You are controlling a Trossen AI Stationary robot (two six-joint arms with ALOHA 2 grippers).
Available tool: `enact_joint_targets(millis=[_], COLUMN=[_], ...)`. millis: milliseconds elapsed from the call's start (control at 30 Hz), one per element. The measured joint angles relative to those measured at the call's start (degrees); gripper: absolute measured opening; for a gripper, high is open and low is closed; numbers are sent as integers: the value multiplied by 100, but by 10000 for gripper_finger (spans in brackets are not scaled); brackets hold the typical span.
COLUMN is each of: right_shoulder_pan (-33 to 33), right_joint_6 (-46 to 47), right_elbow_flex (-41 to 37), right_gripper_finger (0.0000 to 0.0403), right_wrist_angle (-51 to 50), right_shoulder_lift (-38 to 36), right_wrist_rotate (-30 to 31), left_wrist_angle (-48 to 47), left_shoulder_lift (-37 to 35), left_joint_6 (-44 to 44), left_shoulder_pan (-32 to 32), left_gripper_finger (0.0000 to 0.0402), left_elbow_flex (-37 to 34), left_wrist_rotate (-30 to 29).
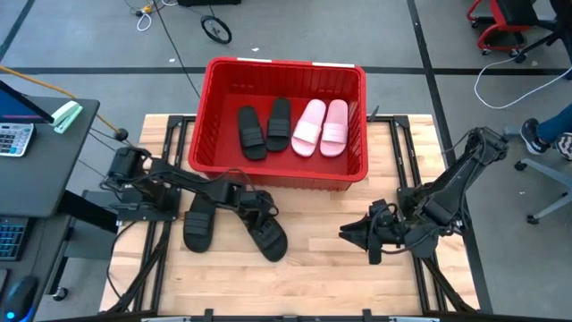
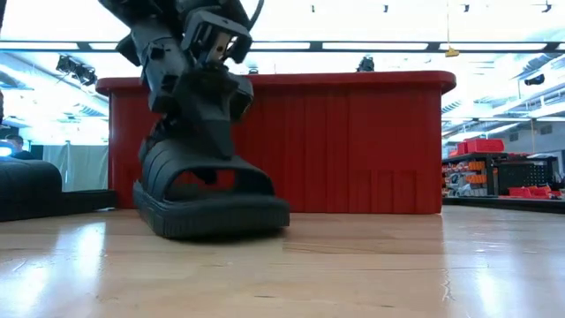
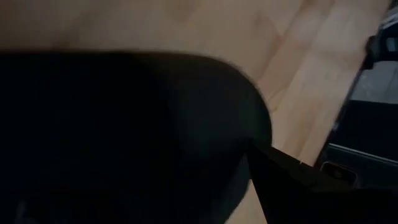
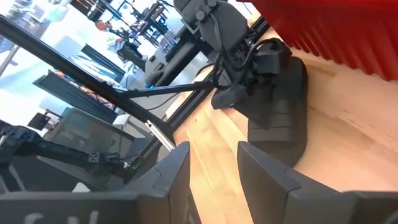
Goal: Pick and place slides into bin
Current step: Put the black slide into the red bin
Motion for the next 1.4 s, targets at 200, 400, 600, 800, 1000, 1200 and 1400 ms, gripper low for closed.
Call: enact_joint_targets(millis=[200,400,600,800,1000,1200,1400], right_shoulder_pan=[-2,-2,49,44,42,-56,-107], right_joint_6=[-44,-48,-225,-1953,-3266,-3323,-2787], right_elbow_flex=[0,0,2,202,334,337,335], right_gripper_finger=[139,139,139,139,139,139,139], right_wrist_angle=[-11,-3,51,47,32,-473,-1265], right_shoulder_lift=[-26,-106,-840,-1954,-2695,-2988,-2983], right_wrist_rotate=[-7,-20,-16,-22,-22,-27,-40], left_wrist_angle=[733,1820,2090,1492,-619,-2561,-2509], left_shoulder_lift=[-1,-261,-758,-1179,-1219,-1170,-1176], left_joint_6=[-373,-1126,-1297,-238,923,732,-227], left_shoulder_pan=[-47,-159,-375,59,1095,2271,3048], left_gripper_finger=[90,21,14,16,14,14,14], left_elbow_flex=[-11,42,945,2633,4421,4714,3589], left_wrist_rotate=[58,-47,-629,-1215,-1695,-1927,-1028])
